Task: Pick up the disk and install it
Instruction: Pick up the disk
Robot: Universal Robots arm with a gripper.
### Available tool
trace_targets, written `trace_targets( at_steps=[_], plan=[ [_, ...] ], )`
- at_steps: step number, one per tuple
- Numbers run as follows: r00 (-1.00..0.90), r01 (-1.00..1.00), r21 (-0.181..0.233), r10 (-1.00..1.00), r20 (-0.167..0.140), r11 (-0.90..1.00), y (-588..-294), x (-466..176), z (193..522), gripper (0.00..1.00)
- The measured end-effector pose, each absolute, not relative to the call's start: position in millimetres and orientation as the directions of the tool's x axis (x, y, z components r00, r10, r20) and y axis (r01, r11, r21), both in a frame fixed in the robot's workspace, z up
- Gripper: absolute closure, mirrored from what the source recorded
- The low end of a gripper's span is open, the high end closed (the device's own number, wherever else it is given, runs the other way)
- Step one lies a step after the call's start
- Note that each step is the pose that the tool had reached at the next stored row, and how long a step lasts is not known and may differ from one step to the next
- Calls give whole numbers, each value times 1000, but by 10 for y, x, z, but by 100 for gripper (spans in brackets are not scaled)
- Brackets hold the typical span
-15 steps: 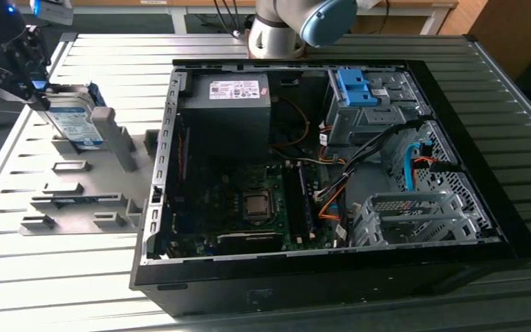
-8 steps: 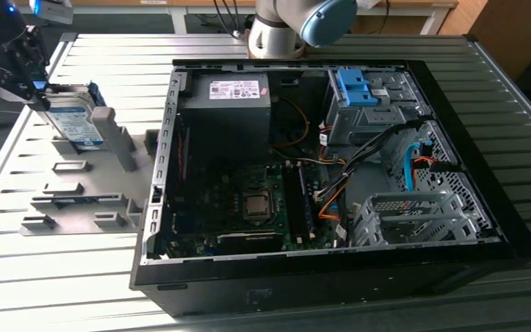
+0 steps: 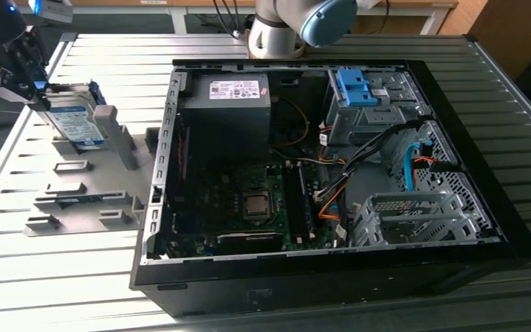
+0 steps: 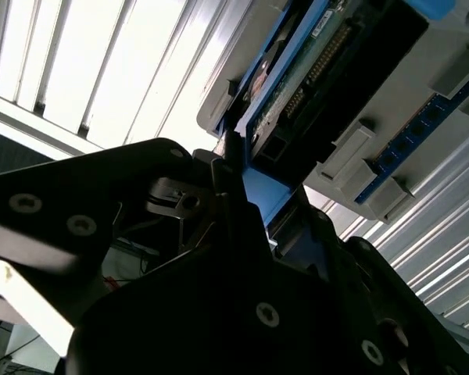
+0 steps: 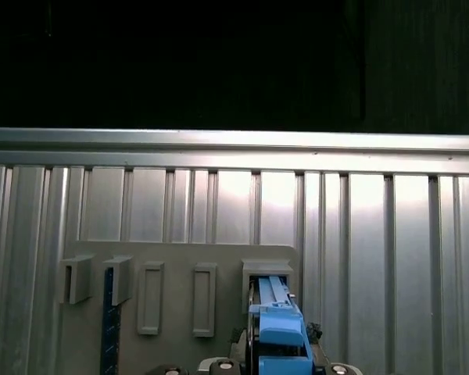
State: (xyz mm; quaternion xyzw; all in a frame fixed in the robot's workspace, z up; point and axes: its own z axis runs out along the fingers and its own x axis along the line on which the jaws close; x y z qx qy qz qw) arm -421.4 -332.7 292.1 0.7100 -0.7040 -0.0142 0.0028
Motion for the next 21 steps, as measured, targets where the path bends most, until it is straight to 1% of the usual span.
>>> trace_targets(
  at_steps=[21],
  plan=[
    [4,-1000,24,-1000,-16,-5,-3327,-4213,2980,63]
  ],
)
